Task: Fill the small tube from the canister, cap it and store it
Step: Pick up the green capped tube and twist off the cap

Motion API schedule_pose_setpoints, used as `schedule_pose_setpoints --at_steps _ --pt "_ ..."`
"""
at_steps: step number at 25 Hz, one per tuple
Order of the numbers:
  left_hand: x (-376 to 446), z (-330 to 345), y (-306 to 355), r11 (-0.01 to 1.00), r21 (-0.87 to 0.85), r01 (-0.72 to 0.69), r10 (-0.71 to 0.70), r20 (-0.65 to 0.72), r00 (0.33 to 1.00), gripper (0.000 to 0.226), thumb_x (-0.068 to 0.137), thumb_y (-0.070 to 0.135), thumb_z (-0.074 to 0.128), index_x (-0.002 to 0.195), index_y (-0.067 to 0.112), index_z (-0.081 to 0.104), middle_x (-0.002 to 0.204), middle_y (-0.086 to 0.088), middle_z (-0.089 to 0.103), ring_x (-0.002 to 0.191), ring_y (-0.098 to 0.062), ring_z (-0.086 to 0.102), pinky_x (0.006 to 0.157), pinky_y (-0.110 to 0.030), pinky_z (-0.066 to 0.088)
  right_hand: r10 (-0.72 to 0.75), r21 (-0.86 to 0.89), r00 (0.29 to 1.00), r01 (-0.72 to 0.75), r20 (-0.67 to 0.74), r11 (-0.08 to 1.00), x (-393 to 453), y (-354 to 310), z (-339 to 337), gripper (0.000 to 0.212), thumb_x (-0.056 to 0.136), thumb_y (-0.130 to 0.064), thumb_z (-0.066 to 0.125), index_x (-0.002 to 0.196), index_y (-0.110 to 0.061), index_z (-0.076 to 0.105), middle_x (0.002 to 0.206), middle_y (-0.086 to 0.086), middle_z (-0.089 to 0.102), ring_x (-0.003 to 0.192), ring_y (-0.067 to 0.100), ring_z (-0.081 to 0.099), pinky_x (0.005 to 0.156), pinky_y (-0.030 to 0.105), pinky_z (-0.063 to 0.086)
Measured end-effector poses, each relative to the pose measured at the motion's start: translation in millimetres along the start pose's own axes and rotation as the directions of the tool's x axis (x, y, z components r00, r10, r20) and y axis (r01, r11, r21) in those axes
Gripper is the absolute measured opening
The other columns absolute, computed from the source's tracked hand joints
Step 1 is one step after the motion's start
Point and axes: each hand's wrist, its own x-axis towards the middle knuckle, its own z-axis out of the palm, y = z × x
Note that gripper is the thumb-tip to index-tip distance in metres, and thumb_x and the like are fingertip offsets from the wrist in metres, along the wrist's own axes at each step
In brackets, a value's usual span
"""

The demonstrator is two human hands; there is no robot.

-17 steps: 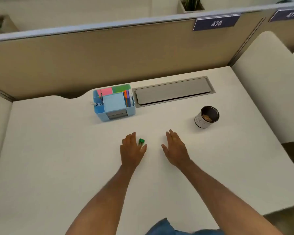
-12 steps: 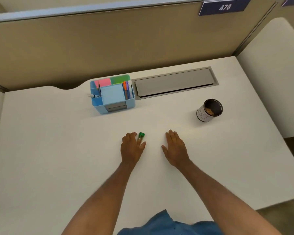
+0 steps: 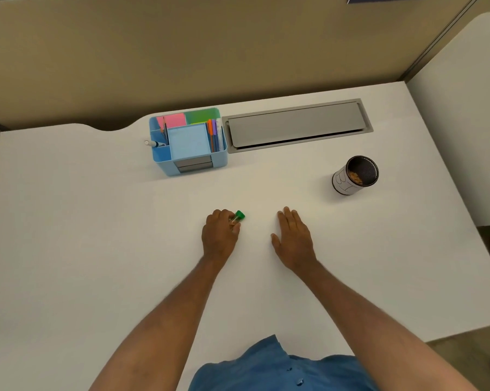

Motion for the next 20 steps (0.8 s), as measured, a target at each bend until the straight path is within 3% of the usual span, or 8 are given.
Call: schedule_pose_setpoints --at_steps 3,5,9,12,15,17,20 --pt "-2.9 -0.6 1.3 0.998 -0.067 0.001 0.000 0.022 1.000 0.022 0.090 0.027 0.066 0.111 0.018 0.066 0.112 -0.002 0.064 0.106 -0.023 0.056 0.084 -0.037 0.048 0.039 0.085 0.999 -0.042 0.034 0.995 4.5 -4.3 -3.8 0.070 0.099 -0.035 0.053 0.159 -0.011 0.025 0.169 0.009 0.016 0.157 0.028 0.012 0.124 0.042 0.022" --pt "-6.6 1.0 1.1 0.994 -0.102 -0.041 0.045 0.045 0.998 0.023 0.091 0.027 0.067 0.112 0.021 0.068 0.111 -0.001 0.065 0.104 -0.021 0.058 0.083 -0.033 0.048 0.072 0.251 0.994 -0.090 0.078 0.964 8.5 -11.2 -7.9 0.071 0.098 -0.035 0.057 0.159 -0.015 0.025 0.168 0.005 0.020 0.155 0.025 0.018 0.122 0.041 0.027" --pt "-20.1 6.3 4.1 0.969 -0.178 -0.171 0.193 0.108 0.975 0.024 0.091 0.025 0.071 0.114 0.022 0.073 0.104 -0.001 0.071 0.095 -0.018 0.063 0.080 -0.031 0.052 -0.063 0.598 0.986 -0.044 0.157 0.800 9.9 -28.0 -13.5 0.060 0.096 -0.029 0.065 0.151 -0.026 0.041 0.153 -0.002 0.043 0.132 0.017 0.052 0.109 0.037 0.047" --pt "-28.0 9.2 6.9 0.950 -0.242 -0.198 0.227 0.097 0.969 0.023 0.091 0.018 0.069 0.113 0.024 0.074 0.099 0.000 0.071 0.091 -0.017 0.064 0.078 -0.032 0.053 -0.117 0.630 0.992 0.058 0.051 0.774 7.3 -32.1 -11.4 0.034 0.095 -0.009 0.066 0.128 -0.016 0.064 0.125 0.002 0.066 0.111 0.016 0.064 0.097 0.035 0.054" --pt "-31.2 8.0 2.7 0.945 -0.251 -0.209 0.239 0.095 0.966 0.025 0.091 0.012 0.069 0.115 0.017 0.073 0.103 -0.005 0.072 0.094 -0.020 0.066 0.083 -0.035 0.055 -0.085 0.706 0.993 0.002 0.083 0.708 3.6 -29.7 -13.9 0.021 0.092 -0.007 0.072 0.109 -0.019 0.070 0.103 -0.008 0.072 0.087 0.006 0.072 0.080 0.020 0.055" --pt "-32.2 5.9 -1.7 0.941 -0.238 -0.241 0.274 0.118 0.954 0.025 0.092 0.010 0.067 0.116 0.014 0.073 0.104 -0.008 0.073 0.095 -0.023 0.066 0.084 -0.037 0.055 -0.100 0.727 0.984 -0.040 0.148 0.685 5.1 -25.3 -18.0 0.019 0.089 -0.011 0.076 0.104 -0.022 0.072 0.097 -0.010 0.074 0.084 0.005 0.073 0.076 0.016 0.054" --pt "-33.0 3.9 -3.8 0.940 -0.211 -0.270 0.302 0.139 0.943 0.023 0.094 0.012 0.066 0.115 0.015 0.073 0.101 -0.008 0.073 0.092 -0.022 0.064 0.082 -0.039 0.054 -0.125 0.733 0.970 -0.069 0.207 0.676 10.1 -21.4 -24.3 0.019 0.085 -0.014 0.081 0.102 -0.021 0.075 0.094 -0.007 0.077 0.087 0.010 0.074 0.080 0.022 0.059"
